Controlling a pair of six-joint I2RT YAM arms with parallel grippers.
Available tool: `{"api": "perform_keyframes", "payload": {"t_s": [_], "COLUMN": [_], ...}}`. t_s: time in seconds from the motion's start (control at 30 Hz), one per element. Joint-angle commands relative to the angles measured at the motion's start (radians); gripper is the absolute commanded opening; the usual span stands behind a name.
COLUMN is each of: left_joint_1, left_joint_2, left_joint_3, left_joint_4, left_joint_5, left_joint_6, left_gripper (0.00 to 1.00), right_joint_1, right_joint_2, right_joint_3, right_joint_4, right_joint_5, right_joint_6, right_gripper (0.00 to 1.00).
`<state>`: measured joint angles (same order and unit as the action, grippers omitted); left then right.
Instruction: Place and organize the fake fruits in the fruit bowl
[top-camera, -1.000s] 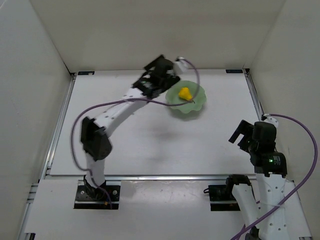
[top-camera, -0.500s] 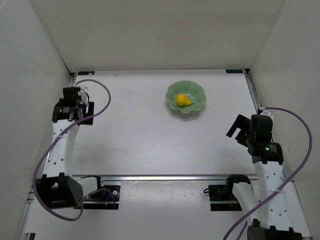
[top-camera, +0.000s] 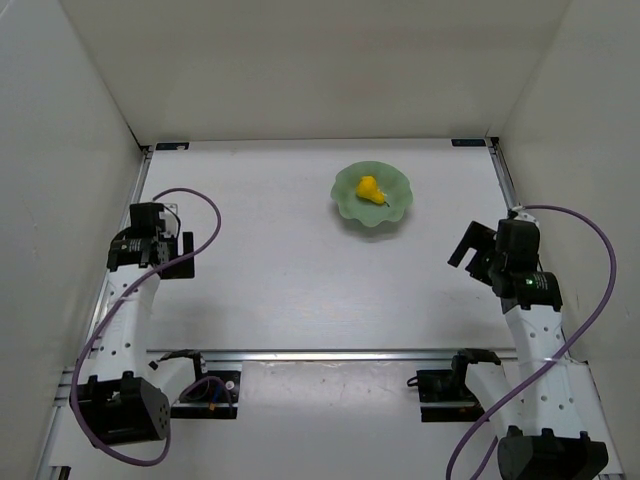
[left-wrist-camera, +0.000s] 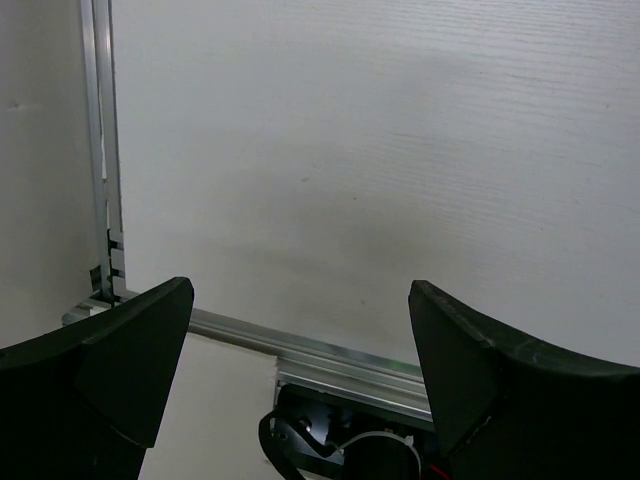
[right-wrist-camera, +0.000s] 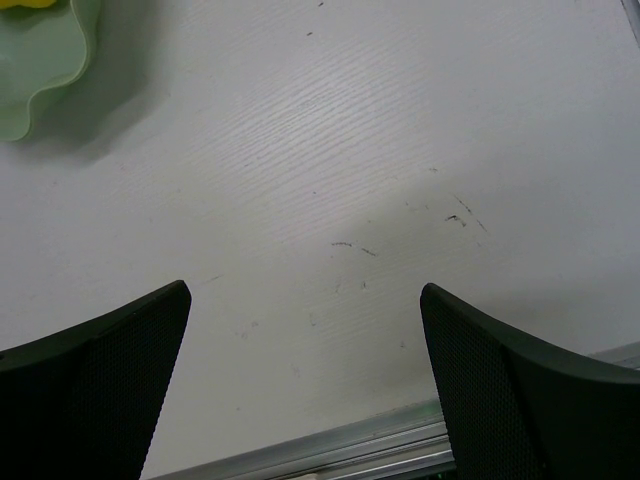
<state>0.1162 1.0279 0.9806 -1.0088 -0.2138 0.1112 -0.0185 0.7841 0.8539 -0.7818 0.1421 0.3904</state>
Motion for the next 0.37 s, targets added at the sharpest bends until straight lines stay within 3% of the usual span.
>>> {"api": "perform_keyframes", "payload": {"t_s": [0.0,0.33], "left_joint_1": [0.007,0.007], "left_joint_2": [0.009,0.018], "left_joint_3": [0.027,0.027], "left_joint_4": [0.018,0.036], "left_joint_5": [0.033,0.036], "left_joint_6": [-0.027,-0.027], "left_gripper": [1.00,1.00], "right_joint_1": [0.000,0.000], "right_joint_2": [-0.025,-0.025], "right_joint_3": [0.022,0.011], "right_joint_4": [0.033,0.024], "right_joint_5": [-0.004,-0.004], "right_joint_6": [-0.001,-0.010], "right_gripper": [1.00,1.00]}}
